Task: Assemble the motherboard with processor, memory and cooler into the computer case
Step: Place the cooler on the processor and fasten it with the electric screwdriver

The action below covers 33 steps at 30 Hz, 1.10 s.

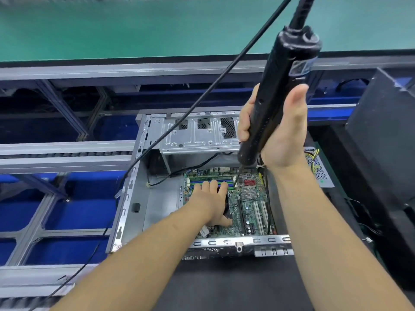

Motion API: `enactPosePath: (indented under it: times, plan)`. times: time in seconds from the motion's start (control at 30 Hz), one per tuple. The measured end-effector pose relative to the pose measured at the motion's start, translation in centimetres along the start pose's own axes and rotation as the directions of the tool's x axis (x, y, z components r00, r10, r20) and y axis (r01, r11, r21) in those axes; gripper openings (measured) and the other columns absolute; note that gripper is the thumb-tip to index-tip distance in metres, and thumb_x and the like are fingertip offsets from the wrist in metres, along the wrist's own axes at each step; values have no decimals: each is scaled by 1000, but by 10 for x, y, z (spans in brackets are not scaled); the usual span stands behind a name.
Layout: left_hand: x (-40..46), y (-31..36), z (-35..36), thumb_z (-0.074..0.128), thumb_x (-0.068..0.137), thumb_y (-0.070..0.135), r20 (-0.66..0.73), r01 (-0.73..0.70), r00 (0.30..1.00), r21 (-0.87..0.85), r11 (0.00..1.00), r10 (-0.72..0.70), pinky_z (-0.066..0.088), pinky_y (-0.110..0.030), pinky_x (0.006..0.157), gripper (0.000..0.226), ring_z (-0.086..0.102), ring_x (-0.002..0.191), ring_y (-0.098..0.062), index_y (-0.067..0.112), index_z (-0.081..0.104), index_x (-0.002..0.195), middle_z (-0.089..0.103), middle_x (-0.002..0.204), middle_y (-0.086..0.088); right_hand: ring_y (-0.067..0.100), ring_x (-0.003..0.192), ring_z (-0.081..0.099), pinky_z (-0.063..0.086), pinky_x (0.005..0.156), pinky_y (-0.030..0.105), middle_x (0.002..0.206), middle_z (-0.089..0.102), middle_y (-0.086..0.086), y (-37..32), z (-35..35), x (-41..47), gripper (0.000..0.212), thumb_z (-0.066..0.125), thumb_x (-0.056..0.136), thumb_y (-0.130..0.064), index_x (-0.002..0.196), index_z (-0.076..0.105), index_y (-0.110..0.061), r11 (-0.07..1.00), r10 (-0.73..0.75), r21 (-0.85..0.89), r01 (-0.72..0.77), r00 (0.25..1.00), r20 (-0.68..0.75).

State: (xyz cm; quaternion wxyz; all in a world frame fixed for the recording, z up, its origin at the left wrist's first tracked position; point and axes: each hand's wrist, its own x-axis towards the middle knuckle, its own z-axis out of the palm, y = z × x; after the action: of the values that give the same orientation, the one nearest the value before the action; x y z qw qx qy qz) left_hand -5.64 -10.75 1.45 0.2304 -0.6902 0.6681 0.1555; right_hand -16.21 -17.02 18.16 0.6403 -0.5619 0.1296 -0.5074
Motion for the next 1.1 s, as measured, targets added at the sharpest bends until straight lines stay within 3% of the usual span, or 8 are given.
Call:
enactPosePath:
  times: [0.13, 0.5, 0.9, 1.1]
  plan:
    - [0, -1, 0, 50, 84, 76, 20, 6, 1000, -49, 999, -5, 16, -55, 118, 113, 11, 147, -41, 12, -9, 157, 3, 163, -18, 27, 45, 46, 39, 48, 30, 56, 50, 16, 14, -3, 5, 78, 59, 73, -85, 79, 54, -7, 1000, 6, -30, -8, 999, -40]
    - [-1, -8, 10, 59, 79, 74, -93, -38, 995, -144, 989, 25, 20, -54, 116, 110, 19, 144, -38, 17, 4, 156, 16, 160, -13, 23, 48, 48, 41, 47, 28, 65, 48, 16, 29, -8, 4, 88, 60, 72, -85, 90, 51, 1, 999, 33, -9, -33, 998, -55]
    - [-2, -10, 12, 65, 73, 72, -158, -61, 987, -210, 976, 27, 27, -52, 112, 107, 30, 135, -35, 18, 16, 152, 32, 148, -10, 24, 48, 49, 42, 48, 29, 64, 49, 16, 30, -6, 2, 87, 58, 73, -85, 89, 52, 0, 999, 32, -27, -34, 998, -61]
    - [-2, -11, 12, 67, 72, 71, -177, -67, 984, -227, 972, 27, 28, -51, 110, 105, 33, 132, -34, 18, 20, 149, 35, 145, -8, 23, 46, 47, 40, 48, 28, 58, 51, 14, 31, -12, 4, 78, 58, 70, -88, 81, 55, -10, 997, 76, -28, -77, 997, -35]
